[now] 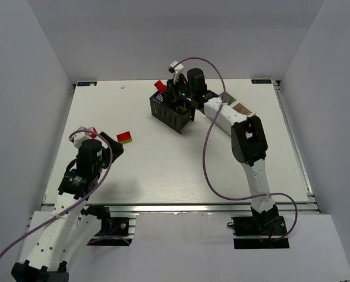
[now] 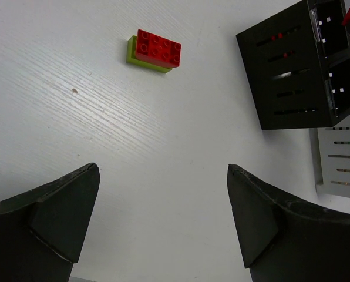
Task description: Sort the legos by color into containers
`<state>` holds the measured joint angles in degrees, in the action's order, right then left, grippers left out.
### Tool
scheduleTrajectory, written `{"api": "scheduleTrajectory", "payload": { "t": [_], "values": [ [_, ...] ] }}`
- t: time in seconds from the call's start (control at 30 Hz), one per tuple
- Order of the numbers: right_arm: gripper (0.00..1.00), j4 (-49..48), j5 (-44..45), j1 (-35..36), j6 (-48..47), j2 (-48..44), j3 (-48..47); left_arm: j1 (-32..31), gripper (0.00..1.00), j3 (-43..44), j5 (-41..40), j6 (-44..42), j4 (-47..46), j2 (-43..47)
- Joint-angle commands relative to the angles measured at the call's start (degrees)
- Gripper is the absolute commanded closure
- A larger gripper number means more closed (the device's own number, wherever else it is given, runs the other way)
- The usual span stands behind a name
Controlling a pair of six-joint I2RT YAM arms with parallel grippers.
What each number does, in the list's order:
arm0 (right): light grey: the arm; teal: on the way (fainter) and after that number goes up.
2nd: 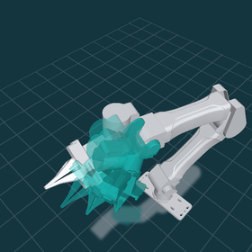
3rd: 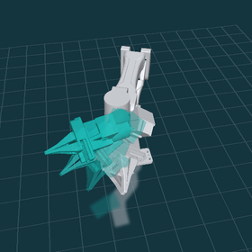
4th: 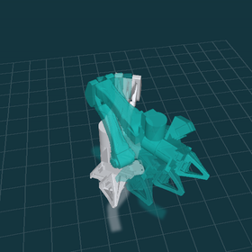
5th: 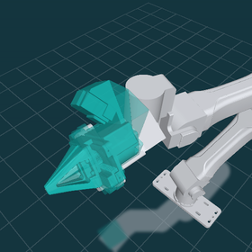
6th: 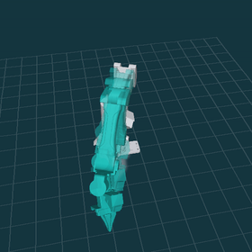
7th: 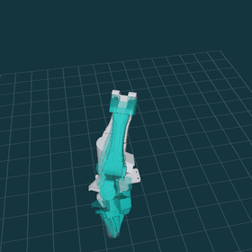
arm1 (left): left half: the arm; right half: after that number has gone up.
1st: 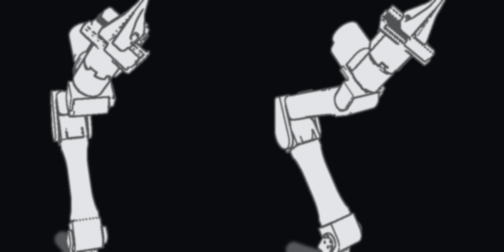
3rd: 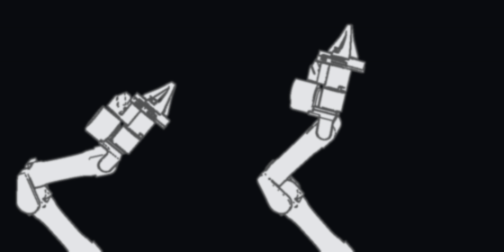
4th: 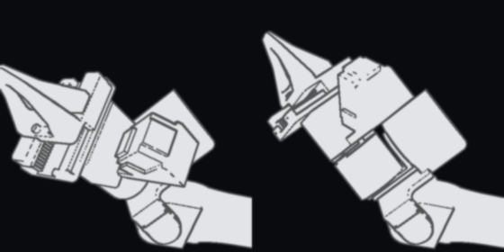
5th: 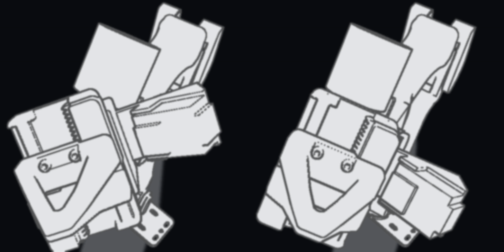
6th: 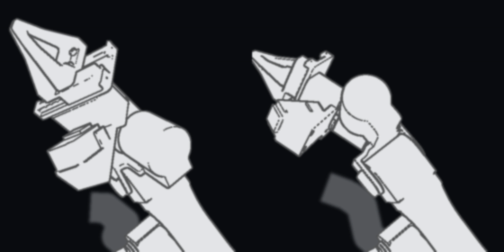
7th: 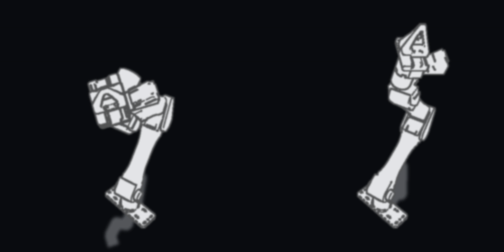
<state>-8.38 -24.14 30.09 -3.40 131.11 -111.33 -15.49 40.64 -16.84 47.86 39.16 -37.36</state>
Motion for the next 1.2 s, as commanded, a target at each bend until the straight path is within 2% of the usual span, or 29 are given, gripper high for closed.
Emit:
{"api": "scheduleTrajectory", "payload": {
  "t": [0.0, 0.2, 0.37, 0.5, 0.7, 0.83, 0.93, 0.97, 1.03, 1.07, 1.17],
  "values": [
    [0.95, -4.4, 1.9, 0.1, -0.2, -0.6, -1.4, 0.3, 0.02, -0.3, -1.4, 0.6, 1.1, 0.9],
    [0.8, -4.9, 2.3, 0.1, -1.3, -1.4, 0.9, 0.3, 0.02, -0.3, -1.4, 0.5, 0.7, 0.6],
    [0.72, -5.1, 2.4, 0.1, -1.4, -1.1, 1.0, 0.3, 0.02, 0.5, -1.5, 0.2, 1.0, -0.1],
    [0.59, -5.2, 2.4, 0.1, -1.7, -1.3, 1.4, 0.3, 0.02, 0.5, -1.6, 0.4, 1.3, 0.2],
    [0.51, -5.3, 2.0, 0.1, -1.7, -1.9, 2.1, 0.3, 0.02, 0.3, -1.4, 0.7, 0.9, -0.1],
    [0.5, -5.8, 1.3, -0.2, -1.7, -3.7, 3.0, 0.3, 0.02, 0.9, -1.2, 0.1, 0.1, -1.6],
    [0.44, -6.2, -3.6, -1.2, -3.1, -7.1, 4.5, 0.3, 0.02, 2.2, -0.9, -1.4, -0.8, -4.4],
    [0.41, -6.7, -8.7, -2.0, -5.4, -8.2, 5.5, 0.3, 0.02, 2.6, -0.7, -1.9, -1.1, -5.3],
    [0.14, -9.8, -13.6, -3.0, -6.6, -12.8, 9.9, 0.3, 0.02, 3.9, -0.3, -3.0, -1.8, -9.4],
    [0.11, -11.0, -18.5, -4.1, -6.9, -14.1, 11.5, 0.3, 0.02, 4.5, 0.0, -3.1, -1.9, -10.9],
    [0.11, -12.8, -27.6, -5.6, -7.1, -19.0, 16.6, 0.4, 0.02, 7.4, -0.2, -3.1, -1.8, -17.8]
  ]
}}
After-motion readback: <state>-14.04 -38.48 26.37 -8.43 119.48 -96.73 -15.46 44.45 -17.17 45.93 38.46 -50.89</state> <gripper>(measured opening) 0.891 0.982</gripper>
